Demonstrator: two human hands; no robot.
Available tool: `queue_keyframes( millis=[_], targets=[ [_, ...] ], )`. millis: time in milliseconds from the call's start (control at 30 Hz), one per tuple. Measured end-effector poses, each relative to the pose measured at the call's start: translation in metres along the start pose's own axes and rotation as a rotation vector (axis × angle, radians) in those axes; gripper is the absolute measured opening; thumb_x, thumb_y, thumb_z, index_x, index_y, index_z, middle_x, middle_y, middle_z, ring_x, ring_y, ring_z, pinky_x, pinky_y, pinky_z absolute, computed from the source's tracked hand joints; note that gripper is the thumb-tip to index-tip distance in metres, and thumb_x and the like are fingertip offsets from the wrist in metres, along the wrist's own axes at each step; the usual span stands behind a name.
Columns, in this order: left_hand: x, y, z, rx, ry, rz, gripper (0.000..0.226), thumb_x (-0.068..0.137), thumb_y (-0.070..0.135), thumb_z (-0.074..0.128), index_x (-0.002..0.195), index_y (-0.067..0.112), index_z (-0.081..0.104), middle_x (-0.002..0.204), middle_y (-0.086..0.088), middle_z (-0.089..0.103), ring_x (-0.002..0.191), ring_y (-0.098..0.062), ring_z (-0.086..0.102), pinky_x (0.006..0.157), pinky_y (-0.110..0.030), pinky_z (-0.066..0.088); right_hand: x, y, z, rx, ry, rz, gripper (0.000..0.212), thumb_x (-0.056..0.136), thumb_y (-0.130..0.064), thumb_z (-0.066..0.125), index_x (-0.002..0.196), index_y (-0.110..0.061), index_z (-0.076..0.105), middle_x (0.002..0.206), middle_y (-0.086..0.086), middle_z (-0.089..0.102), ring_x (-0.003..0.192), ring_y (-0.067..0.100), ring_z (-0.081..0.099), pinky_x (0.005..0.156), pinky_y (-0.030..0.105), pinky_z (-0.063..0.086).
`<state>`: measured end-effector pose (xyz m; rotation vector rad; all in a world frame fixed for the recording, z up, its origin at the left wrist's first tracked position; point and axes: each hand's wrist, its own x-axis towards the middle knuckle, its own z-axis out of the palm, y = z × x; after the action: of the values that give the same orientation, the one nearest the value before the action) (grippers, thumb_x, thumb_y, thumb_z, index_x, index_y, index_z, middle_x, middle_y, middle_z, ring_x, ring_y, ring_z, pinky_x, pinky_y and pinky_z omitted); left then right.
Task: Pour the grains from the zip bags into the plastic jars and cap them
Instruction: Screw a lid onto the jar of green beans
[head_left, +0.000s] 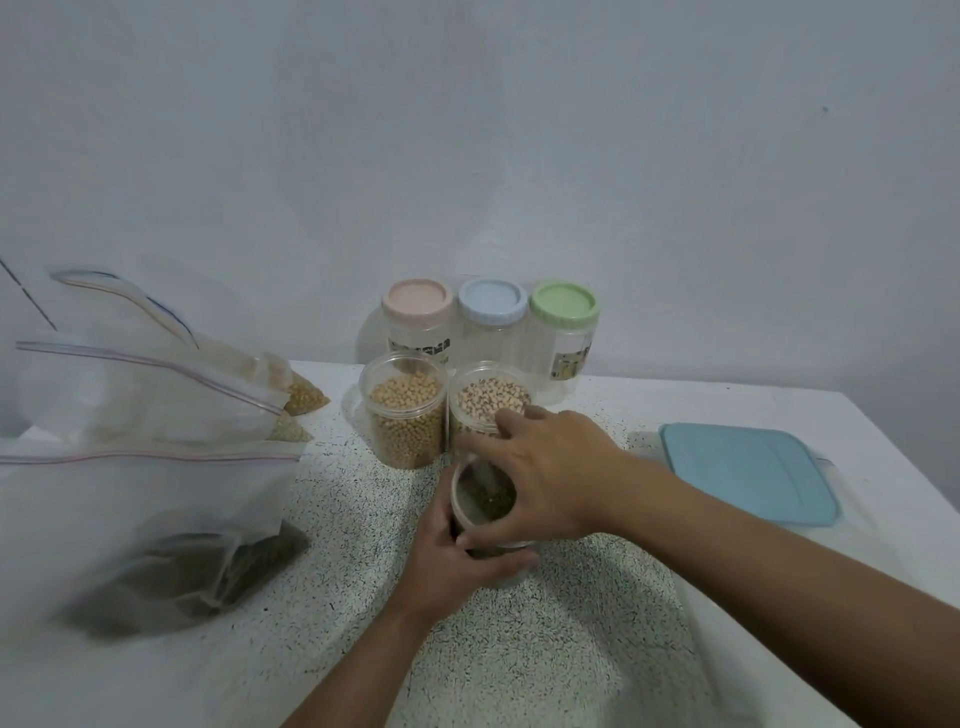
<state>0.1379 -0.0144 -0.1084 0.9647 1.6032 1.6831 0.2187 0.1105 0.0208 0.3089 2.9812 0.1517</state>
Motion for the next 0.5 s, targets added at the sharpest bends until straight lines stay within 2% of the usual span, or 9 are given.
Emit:
queue_keyframes(
  millis=[100,300,400,500],
  targets=[
    [-0.001,0.000,0.000,0.024,0.006,0.010,0.086,0.062,-0.010,0.089,0.131,0.021,0.048,0.119,0.016,0.071,0.112,-0.009,0.069,0.083,-0.020,0.056,0.004,0.002,0.002,0.127,-0.066,-0.095,0.083,0.074,-0.077,0.064,0.145,-0.049,0.032,0.111,-0.003,0.041,0.101,0.019,0.043,0.082,0.035,0.048],
    [0.000,-0.007,-0.001,0.064,0.026,-0.005,0.085,0.059,0.002,0.096,0.128,0.025,0.053,0.117,0.010,0.072,0.112,-0.014,0.070,0.086,-0.024,0.057,0.012,0.010,-0.007,0.248,-0.172,-0.228,0.079,0.066,-0.049,0.086,0.132,-0.048,0.043,0.121,-0.005,0.040,0.112,0.020,0.044,0.092,0.041,0.050],
    [0.001,-0.010,-0.001,0.064,0.030,-0.006,0.086,0.059,0.005,0.098,0.129,0.027,0.053,0.118,0.006,0.072,0.113,-0.018,0.070,0.088,-0.028,0.057,0.014,0.011,-0.009,0.248,-0.180,-0.239,0.081,0.064,-0.047,0.088,0.131,-0.048,0.044,0.118,-0.007,0.038,0.111,0.019,0.044,0.090,0.037,0.048],
    [0.002,-0.006,0.000,0.032,0.025,0.002,0.092,0.061,0.002,0.096,0.135,0.027,0.048,0.123,0.008,0.071,0.116,-0.016,0.068,0.090,-0.026,0.056,0.019,0.007,-0.011,0.190,-0.148,-0.175,0.081,0.065,-0.059,0.083,0.134,-0.050,0.041,0.111,-0.006,0.041,0.103,0.020,0.049,0.086,0.035,0.048]
  ],
)
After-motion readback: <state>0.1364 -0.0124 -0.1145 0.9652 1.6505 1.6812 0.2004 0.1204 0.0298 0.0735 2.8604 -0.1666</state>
